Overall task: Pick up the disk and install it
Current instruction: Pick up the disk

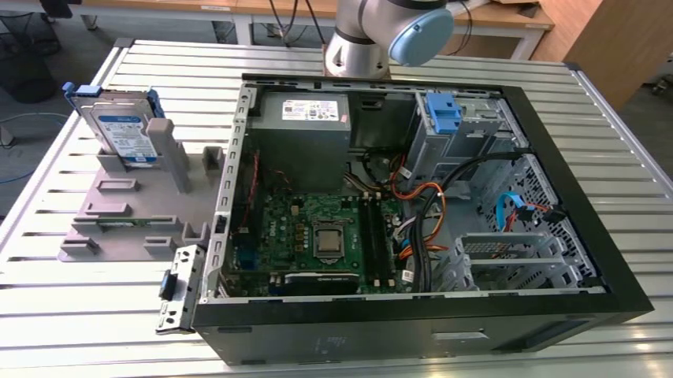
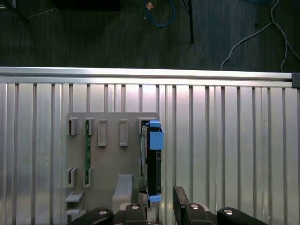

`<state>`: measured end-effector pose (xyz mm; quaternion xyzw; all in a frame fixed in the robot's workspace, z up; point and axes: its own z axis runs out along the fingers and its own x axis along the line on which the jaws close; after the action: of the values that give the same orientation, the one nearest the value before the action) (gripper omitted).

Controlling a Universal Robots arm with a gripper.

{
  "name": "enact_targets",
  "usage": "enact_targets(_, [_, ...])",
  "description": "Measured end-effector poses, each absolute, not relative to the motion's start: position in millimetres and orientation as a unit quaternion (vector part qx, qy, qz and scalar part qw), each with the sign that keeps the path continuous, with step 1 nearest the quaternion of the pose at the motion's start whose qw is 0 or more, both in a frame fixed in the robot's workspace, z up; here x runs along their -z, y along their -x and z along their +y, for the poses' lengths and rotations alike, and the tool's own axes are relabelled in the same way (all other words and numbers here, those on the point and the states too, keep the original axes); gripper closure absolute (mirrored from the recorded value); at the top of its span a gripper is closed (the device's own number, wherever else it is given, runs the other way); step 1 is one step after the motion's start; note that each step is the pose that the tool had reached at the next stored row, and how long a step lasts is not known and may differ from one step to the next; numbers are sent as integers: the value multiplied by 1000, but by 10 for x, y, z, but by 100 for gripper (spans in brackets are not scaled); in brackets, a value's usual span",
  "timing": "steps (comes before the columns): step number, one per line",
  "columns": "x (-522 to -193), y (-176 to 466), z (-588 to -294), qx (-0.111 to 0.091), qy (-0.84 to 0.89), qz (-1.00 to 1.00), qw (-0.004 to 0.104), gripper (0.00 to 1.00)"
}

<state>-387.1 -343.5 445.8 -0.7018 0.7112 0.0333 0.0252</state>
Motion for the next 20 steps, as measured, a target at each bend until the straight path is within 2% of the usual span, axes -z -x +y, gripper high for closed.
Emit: enact_targets(20, [-4328,3870,-3434,-33,702,711,25,65])
